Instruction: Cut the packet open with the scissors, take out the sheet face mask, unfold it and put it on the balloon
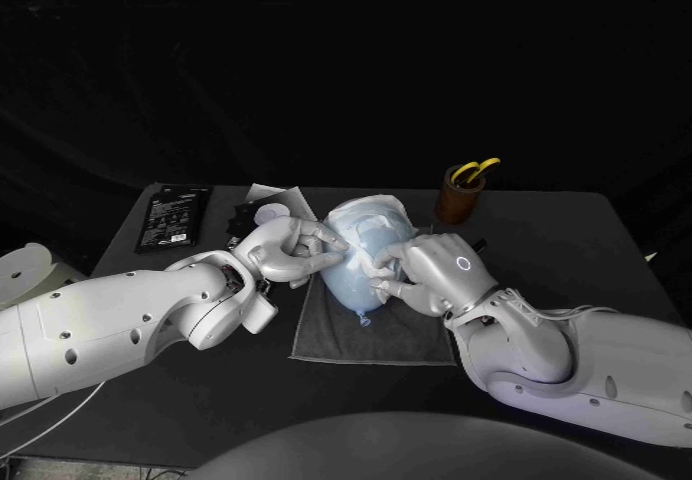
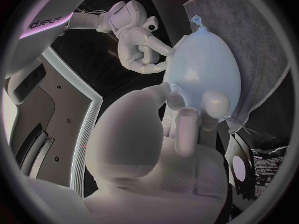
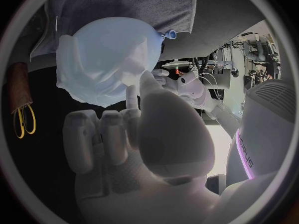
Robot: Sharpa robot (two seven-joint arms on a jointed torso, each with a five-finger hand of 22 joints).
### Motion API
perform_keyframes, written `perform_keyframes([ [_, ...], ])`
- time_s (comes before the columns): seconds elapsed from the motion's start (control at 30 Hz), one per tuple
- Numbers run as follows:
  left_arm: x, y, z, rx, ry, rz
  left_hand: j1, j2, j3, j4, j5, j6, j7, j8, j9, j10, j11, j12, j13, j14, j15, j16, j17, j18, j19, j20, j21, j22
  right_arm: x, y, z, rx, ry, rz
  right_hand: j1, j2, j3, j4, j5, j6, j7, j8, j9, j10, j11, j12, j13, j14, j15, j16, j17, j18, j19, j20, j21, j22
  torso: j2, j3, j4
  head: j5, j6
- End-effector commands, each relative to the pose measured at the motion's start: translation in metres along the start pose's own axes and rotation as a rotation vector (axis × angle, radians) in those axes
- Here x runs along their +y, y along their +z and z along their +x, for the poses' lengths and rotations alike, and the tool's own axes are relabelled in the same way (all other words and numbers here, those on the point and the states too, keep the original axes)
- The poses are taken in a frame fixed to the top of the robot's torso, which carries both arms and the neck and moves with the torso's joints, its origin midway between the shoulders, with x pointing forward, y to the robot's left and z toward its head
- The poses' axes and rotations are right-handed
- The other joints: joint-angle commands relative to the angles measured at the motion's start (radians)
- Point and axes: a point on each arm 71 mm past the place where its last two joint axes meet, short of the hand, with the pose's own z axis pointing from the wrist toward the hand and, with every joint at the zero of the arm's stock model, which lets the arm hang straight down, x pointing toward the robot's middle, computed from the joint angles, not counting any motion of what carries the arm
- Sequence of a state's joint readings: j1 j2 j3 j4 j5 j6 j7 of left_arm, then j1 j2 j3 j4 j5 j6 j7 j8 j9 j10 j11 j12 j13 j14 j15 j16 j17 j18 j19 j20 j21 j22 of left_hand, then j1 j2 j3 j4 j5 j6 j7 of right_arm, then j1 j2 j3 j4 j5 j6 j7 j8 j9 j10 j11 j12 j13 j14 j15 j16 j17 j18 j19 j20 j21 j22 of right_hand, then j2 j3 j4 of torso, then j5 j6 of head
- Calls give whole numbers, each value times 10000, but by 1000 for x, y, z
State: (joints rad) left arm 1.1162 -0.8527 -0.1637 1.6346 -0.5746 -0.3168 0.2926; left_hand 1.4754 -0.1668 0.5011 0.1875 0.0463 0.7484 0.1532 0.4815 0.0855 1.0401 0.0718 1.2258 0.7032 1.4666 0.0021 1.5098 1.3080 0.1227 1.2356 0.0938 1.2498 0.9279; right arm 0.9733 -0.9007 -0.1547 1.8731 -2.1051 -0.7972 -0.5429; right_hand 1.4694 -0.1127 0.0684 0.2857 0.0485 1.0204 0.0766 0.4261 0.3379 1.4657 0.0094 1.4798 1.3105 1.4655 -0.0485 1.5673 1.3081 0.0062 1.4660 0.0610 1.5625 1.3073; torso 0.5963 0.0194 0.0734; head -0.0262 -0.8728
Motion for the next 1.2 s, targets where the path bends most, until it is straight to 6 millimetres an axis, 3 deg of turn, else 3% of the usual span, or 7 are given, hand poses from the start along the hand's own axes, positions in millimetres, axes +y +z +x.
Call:
perform_keyframes([
  [0.03, -1, 1, 3, 189, -104, 13, -64, -57, 43, 1, 21, -40, 22, -40, -16, 56, -18, 62, 13, 165, -1, 56, 385, 10, -16, -11, 19, -2, 0, 1, 3, 73, -571, -88, 159, 12, 65, 13, -1, 51, 2, 46, -24, 528, -55, 1, 2098, 1053, -86, 35, 2627, -48, 1025, -94, 18, 2615, 2, 0, 0, -20, 2],
  [0.3, -1, 1, 3, 193, -111, 2, -71, -63, 43, 0, 21, -34, 29, -47, -18, 39, -10, 53, -8, 164, 4, 55, 381, 8, -14, -9, 23, 4, 2, 3, 5, 50, -991, -175, 581, -200, 222, -26, 2, 178, -30, 101, -51, 518, -82, -9, 2093, 1053, -105, 35, 2627, -47, 1024, -125, 16, 2615, -7, -9, 8, -11, 2],
  [0.57, -1, 1, 3, 196, -119, -15, -75, -66, 44, -2, 21, -31, 33, -51, -19, 26, -5, 47, -24, 162, 7, 54, 378, 9, -18, -8, 19, -3, 5, 5, 4, -276, -888, -351, 1502, 267, 1245, -71, 7, 501, -223, 192, -118, 831, -249, 518, 2385, 1053, -239, 35, 2627, -62, 1048, -255, 83, 2635, 1, -7, 14, -2, 2],
  [0.87, -1, 0, 2, 194, -121, -32, -82, -71, 46, -2, 22, -24, 42, -58, -20, 9, 4, 39, -40, 158, 14, 51, 367, 9, -21, -4, 18, -7, 9, 3, -2, -786, -501, -604, 1153, 352, 1893, 48, 6, 466, -328, 358, -71, 1051, -339, 910, 2603, 1053, -313, 35, 2627, -62, 1048, -334, 83, 2635, -12, 1, -1, 3, 2],
  [1.2, 0, 0, 2, 193, -123, -43, -89, -75, 47, -3, 21, -17, 50, -65, -22, 3, 13, 37, -38, 159, 20, 51, 372, 10, -26, -1, 15, -15, 11, -2, -10, -1247, 28, -707, 858, 301, 2404, 20, 5, 452, -356, 560, 0, 1051, -373, 910, 2603, 1053, -351, 35, 2627, -62, 1048, -372, 83, 2635, 1, -3, 3, -2, 2],
])
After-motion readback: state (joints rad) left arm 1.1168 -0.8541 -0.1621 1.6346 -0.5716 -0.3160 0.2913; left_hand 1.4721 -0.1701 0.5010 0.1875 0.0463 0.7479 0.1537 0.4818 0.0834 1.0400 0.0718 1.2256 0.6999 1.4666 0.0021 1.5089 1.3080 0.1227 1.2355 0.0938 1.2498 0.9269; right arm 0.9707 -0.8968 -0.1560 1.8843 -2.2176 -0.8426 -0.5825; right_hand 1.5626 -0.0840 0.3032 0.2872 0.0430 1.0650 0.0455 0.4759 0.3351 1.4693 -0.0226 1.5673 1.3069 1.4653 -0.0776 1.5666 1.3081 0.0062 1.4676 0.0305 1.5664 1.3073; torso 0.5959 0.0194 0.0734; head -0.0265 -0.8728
